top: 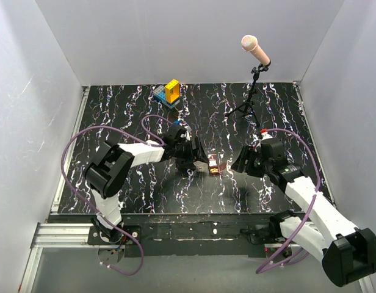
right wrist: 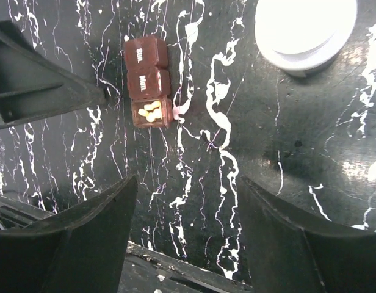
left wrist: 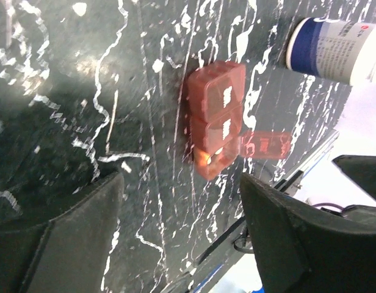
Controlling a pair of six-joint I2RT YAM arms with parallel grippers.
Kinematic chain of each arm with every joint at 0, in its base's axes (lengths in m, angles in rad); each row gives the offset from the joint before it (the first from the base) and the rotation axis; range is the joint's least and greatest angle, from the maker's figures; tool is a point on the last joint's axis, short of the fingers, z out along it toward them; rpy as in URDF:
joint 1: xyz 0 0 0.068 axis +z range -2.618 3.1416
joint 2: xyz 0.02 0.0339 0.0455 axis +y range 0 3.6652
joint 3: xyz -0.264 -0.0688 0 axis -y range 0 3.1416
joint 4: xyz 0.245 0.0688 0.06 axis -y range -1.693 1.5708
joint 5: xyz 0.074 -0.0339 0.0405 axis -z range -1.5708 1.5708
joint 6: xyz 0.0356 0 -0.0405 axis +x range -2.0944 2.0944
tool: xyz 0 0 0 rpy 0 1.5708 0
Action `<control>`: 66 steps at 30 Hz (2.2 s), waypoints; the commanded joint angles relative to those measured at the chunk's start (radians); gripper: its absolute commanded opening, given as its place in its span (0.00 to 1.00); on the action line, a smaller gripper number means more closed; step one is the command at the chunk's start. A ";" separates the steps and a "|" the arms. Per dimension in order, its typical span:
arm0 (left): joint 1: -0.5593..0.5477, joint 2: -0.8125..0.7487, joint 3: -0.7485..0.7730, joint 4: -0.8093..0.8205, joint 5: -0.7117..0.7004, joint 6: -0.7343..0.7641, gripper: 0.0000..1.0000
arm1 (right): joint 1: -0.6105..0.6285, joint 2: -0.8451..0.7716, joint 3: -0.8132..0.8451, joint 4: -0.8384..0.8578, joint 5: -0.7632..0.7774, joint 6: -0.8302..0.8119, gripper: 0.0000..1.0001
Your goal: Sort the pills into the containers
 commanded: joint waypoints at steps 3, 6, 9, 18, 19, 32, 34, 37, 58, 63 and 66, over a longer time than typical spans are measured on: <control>0.002 0.108 0.068 0.058 0.061 -0.013 0.71 | -0.019 0.058 -0.029 0.102 -0.075 0.054 0.70; 0.002 0.140 0.086 0.060 0.065 -0.012 0.65 | -0.033 0.084 -0.043 0.128 -0.092 0.073 0.70; 0.000 0.166 0.101 0.066 0.068 -0.012 0.59 | -0.053 0.112 -0.064 0.154 -0.112 0.090 0.69; -0.023 0.237 0.134 0.069 0.068 -0.007 0.46 | -0.151 0.199 -0.147 0.295 -0.236 0.133 0.63; -0.024 0.241 0.134 0.069 0.067 -0.007 0.45 | -0.154 0.221 -0.145 0.306 -0.248 0.133 0.63; -0.034 0.263 0.125 0.054 0.041 0.002 0.33 | -0.154 0.413 -0.139 0.478 -0.360 0.179 0.60; -0.037 0.263 0.124 0.052 0.041 0.007 0.32 | -0.154 0.423 -0.135 0.484 -0.353 0.179 0.60; -0.038 0.268 0.124 0.049 0.041 0.007 0.31 | -0.154 0.446 -0.124 0.498 -0.354 0.182 0.60; -0.055 0.292 0.124 0.045 0.038 -0.004 0.24 | -0.108 0.514 -0.112 0.584 -0.413 0.232 0.59; -0.055 0.295 0.123 0.045 0.041 -0.007 0.23 | -0.080 0.554 -0.105 0.610 -0.411 0.248 0.54; -0.055 0.295 0.123 0.046 0.042 -0.005 0.22 | -0.071 0.575 -0.096 0.617 -0.410 0.255 0.50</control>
